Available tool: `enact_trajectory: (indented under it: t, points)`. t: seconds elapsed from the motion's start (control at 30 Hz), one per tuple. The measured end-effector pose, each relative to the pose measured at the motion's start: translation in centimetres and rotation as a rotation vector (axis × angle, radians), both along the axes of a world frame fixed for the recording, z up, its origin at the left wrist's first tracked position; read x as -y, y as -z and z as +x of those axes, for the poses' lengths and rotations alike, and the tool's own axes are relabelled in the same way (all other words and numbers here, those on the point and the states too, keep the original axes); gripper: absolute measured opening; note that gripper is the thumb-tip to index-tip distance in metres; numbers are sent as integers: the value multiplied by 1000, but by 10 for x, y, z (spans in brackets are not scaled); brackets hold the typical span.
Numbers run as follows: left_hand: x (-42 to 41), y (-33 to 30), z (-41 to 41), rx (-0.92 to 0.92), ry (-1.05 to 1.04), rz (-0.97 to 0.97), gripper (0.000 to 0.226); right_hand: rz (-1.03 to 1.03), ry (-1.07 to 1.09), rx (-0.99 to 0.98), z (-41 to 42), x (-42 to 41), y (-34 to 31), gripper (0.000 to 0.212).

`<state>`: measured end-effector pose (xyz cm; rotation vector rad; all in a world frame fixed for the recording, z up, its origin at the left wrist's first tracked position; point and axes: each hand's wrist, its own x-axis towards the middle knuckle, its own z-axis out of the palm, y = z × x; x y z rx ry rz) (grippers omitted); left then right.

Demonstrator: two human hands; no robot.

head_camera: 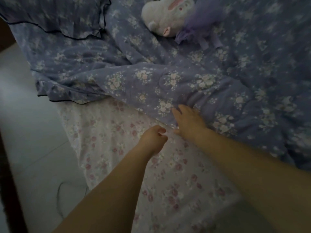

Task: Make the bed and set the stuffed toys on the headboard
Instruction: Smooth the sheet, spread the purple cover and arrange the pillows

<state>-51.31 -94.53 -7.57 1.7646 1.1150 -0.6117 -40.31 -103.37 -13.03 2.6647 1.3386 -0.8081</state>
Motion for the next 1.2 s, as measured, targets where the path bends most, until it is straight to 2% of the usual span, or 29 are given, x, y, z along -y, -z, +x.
enact_trajectory:
  t: [0.07,0.17,0.23,0.4,0.67,0.73,0.83,0.93,1.03,1.1,1.2]
  points:
    - [-3,4,-1,-12,-13,-3,33,-93,-46,86,2,2,10,61]
    - [-6,9,-7,-26,-10,-15,33,-91,-103,200,8,2,18,44]
    - [-6,13,-12,-37,-26,-27,32,-112,-147,200,16,0,16,37]
    - [3,18,-21,-41,-126,-95,29,-72,-69,191,15,-6,13,35]
    - [14,33,-32,-51,-33,-99,31,-131,-147,330,-1,1,39,37]
    - [12,36,-38,-43,-42,-103,31,-102,-106,289,-1,0,41,36]
    - [9,40,-45,-9,-150,-138,29,101,34,166,-15,4,31,28]
    - [6,35,-49,78,-312,-180,21,345,298,32,-38,17,4,17]
    - [2,18,-51,140,-441,-238,35,504,588,-108,-54,30,-34,18]
    - [-2,1,-59,144,-499,-286,39,513,670,-213,-63,32,-59,16]
    - [-6,-17,-74,181,-558,-440,52,398,686,-435,-79,27,-90,20]
